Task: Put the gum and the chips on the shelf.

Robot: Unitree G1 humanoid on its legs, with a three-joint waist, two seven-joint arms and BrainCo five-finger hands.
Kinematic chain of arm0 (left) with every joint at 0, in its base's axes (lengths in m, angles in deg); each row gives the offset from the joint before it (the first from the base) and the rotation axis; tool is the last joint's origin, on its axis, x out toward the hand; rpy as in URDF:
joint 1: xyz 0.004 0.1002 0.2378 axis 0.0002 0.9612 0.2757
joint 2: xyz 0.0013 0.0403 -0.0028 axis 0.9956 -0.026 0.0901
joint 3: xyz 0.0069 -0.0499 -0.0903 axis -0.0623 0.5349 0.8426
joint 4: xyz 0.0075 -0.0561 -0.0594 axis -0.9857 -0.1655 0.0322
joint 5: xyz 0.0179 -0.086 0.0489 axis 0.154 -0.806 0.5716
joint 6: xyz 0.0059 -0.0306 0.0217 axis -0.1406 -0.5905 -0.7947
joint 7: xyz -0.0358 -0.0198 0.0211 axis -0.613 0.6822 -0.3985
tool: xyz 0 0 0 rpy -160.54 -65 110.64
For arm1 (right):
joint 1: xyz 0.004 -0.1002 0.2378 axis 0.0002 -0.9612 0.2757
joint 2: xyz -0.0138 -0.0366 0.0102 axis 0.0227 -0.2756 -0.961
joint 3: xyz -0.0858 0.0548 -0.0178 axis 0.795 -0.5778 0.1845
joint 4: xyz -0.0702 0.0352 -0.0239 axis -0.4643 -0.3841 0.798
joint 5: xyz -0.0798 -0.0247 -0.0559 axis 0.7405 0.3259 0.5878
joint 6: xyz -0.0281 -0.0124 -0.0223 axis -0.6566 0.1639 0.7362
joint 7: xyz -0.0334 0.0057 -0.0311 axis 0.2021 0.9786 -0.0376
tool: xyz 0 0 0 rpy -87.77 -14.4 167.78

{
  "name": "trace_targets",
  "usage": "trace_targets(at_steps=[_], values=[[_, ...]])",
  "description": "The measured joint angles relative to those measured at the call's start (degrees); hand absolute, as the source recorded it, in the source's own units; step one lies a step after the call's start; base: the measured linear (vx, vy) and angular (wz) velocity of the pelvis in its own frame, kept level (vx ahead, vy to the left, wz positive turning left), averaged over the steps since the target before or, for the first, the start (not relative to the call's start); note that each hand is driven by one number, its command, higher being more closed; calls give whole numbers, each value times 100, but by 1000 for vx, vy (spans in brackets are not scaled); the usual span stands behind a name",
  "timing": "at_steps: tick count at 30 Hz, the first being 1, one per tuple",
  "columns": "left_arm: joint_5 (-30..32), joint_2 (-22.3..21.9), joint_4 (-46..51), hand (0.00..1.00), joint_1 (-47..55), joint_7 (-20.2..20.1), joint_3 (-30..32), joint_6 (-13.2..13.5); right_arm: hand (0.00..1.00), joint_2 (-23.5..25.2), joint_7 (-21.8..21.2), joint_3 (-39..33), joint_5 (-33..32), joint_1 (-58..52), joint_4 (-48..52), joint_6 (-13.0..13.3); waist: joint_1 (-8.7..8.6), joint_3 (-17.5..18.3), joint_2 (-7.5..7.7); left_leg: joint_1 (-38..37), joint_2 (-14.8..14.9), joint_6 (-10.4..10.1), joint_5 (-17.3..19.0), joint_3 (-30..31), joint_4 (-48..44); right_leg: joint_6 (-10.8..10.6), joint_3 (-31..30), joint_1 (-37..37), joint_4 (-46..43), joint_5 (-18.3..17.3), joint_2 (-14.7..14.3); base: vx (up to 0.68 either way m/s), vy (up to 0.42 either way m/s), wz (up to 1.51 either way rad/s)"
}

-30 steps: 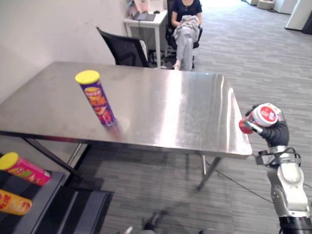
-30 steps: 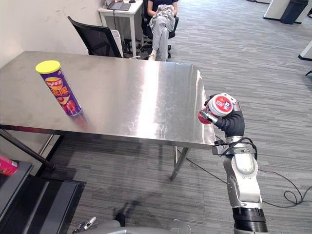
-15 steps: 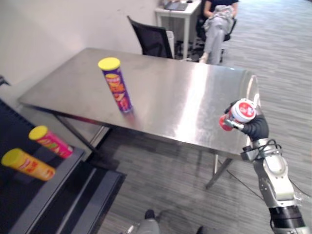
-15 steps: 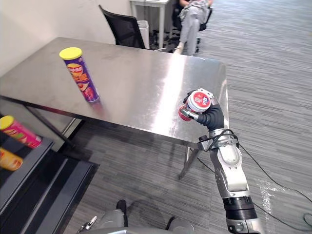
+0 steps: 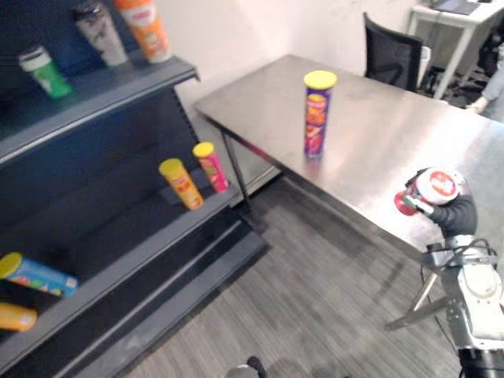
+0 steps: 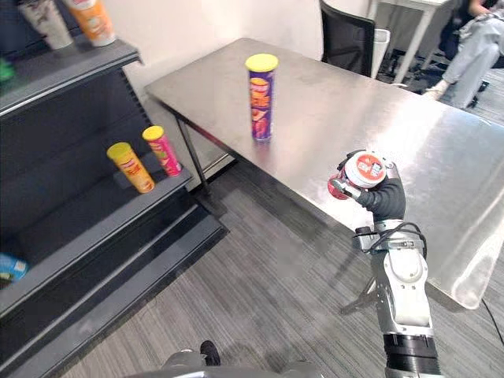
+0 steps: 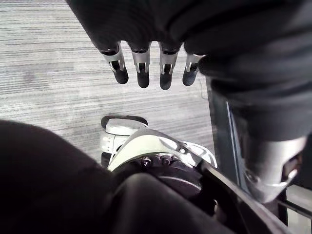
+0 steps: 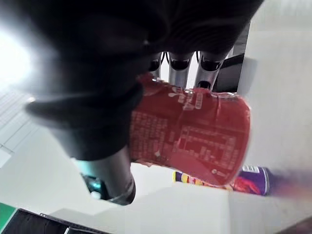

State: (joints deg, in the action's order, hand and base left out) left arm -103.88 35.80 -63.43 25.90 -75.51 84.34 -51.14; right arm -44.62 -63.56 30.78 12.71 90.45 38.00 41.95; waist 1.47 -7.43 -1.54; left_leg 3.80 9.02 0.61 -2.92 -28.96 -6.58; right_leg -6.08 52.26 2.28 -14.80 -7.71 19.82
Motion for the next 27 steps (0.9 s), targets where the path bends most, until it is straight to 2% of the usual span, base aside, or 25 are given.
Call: trace_targets(at_steps=[2,5,8,11,16,20,25,27], values=[[39,19,0,0,-2,22,-46,31,100,13,22,0,1,-24,0,0,-28,7,-6,-21,-57,-164,148,-7,268,-38,86,-29,-58,62,13,-74,209,27],[47,183,11,0,-1,92,-140,24,100,205,30,1,7,-57,-4,1,-23,48,170,-105,-299,-129,198,-61,571,-1,49,-177,-298,150,266,-55,214,9],[32,255,88,0,-5,137,-278,18,100,216,37,0,29,-104,-6,13,-56,80,201,-152,-526,-92,211,-95,850,-3,10,-218,-324,263,415,-91,163,1],[29,309,226,0,-3,150,-332,-12,100,216,110,3,68,-124,-7,29,-61,75,208,-210,-629,-96,120,-215,1165,70,-32,-274,-171,393,379,-50,106,-1],[-42,397,308,0,-29,180,-367,-5,100,340,132,38,133,-122,-11,91,-92,-18,333,-167,-631,-73,47,-194,1243,105,-158,-303,4,415,240,21,15,10],[-173,409,366,0,-44,173,-364,-6,100,399,154,72,332,-80,-18,140,25,-40,365,-109,-619,-73,-15,-84,1243,122,-185,-311,54,425,162,89,-36,8],[-305,406,514,0,-48,135,-338,0,100,401,127,91,342,219,-175,137,39,-95,402,-107,-671,48,-126,194,1211,179,-270,-259,-199,391,232,128,-36,35],[-314,383,539,0,-50,131,-260,-1,100,403,90,304,349,395,-190,138,76,-149,423,-105,-662,67,-141,328,1203,177,-270,-217,-357,392,295,132,-52,36]])
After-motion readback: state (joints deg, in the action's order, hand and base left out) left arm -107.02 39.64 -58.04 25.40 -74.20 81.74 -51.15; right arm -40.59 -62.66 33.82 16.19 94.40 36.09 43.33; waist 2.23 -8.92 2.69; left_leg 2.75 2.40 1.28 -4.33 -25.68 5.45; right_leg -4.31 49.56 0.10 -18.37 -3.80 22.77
